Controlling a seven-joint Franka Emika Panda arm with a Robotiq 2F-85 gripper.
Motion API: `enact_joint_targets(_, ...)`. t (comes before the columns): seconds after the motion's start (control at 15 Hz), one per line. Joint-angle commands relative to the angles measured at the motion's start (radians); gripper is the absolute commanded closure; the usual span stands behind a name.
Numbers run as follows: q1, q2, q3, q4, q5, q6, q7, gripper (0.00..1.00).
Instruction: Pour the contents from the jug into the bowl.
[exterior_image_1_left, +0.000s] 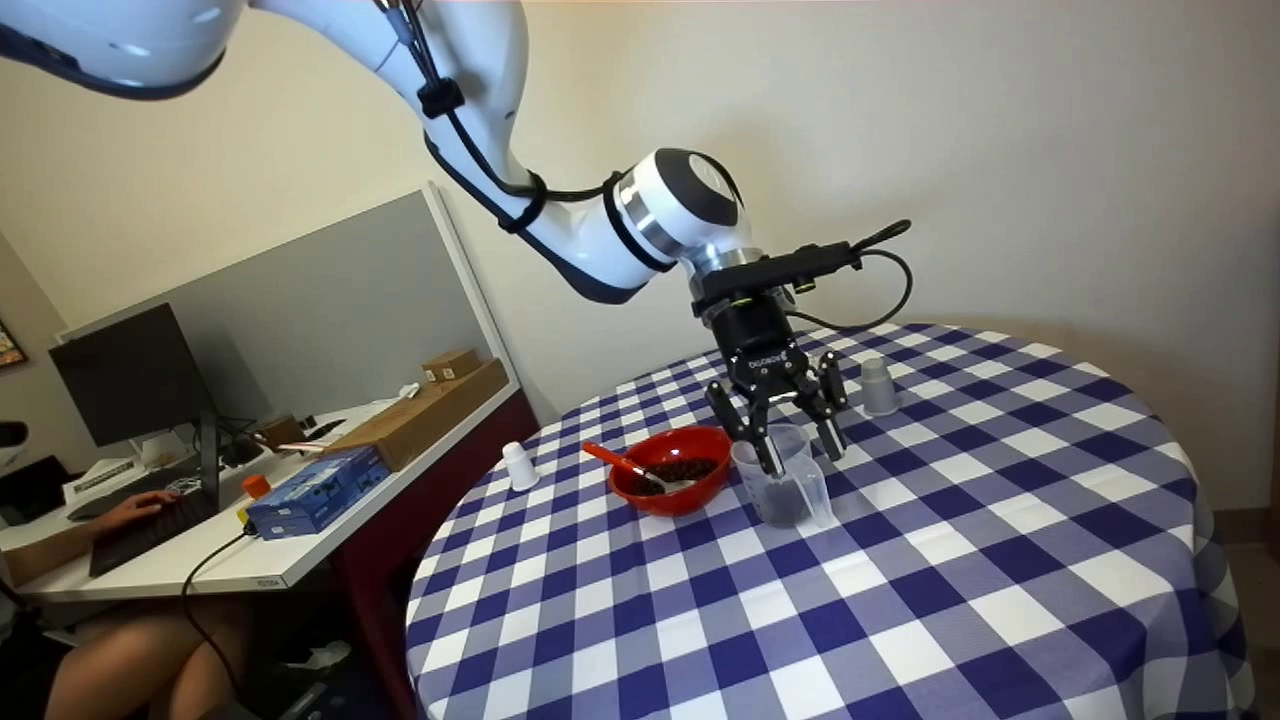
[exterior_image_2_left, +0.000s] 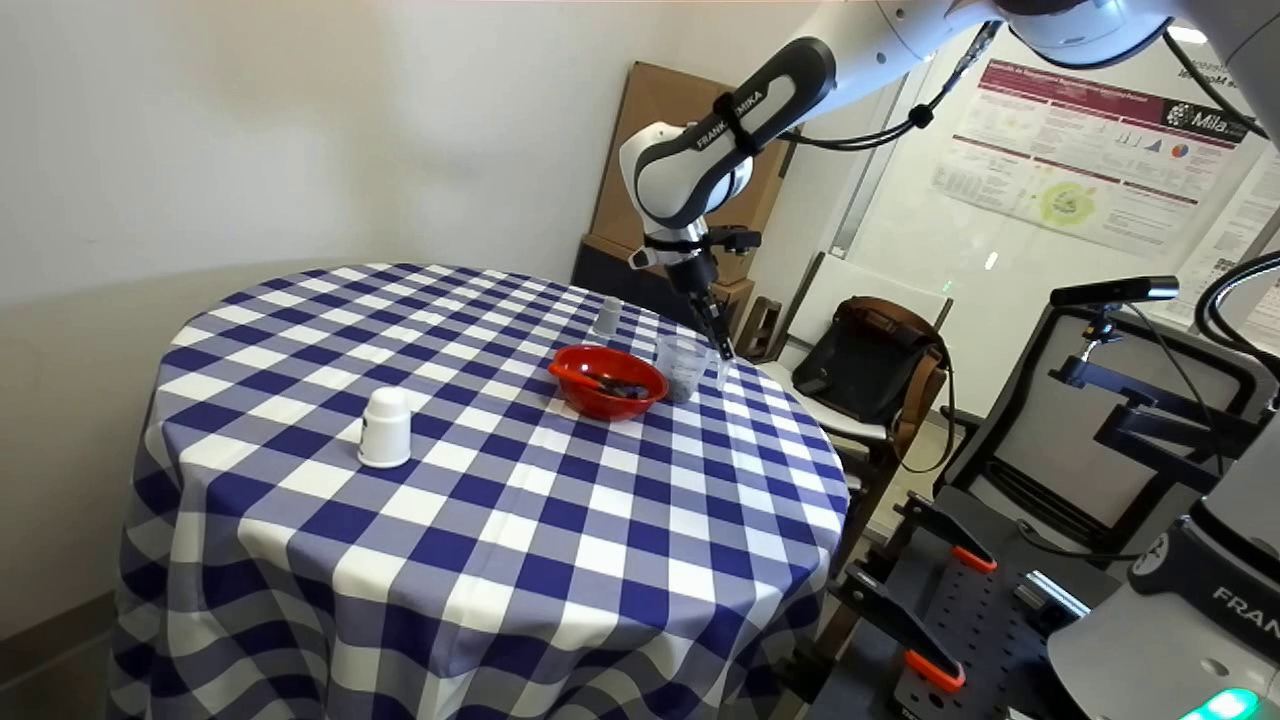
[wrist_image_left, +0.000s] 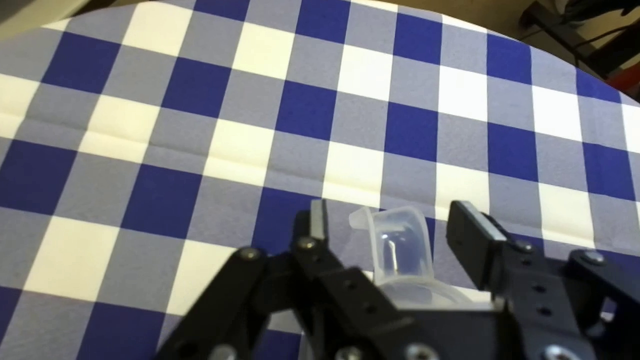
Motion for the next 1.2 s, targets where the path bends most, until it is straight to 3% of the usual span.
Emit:
enact_joint_targets(0.0, 0.012, 0.001, -0.009, -0.022, -0.016, 0.030, 0.034, 0.52)
enact_joint_targets(0.27, 0.013, 0.001, -0.010, -0.032, -0.018, 0.039, 0.049, 0.57)
enact_joint_targets(0.47, 0.016, -0.008, -0.011, -0.035, -0.021, 0.037, 0.060, 0.88)
enact_joint_targets(0.53, 0.017, -0.012, -0.010, -0.037, -0.023, 0.038, 0.062, 0.91)
enact_joint_targets(0.93, 0.036, -0.062, -0.009, -0.050, -0.042, 0.050, 0.064, 0.87)
enact_joint_targets(1.13, 0.082, -0.108, -0.025, -0.063, -0.145, 0.050, 0.051, 0.87)
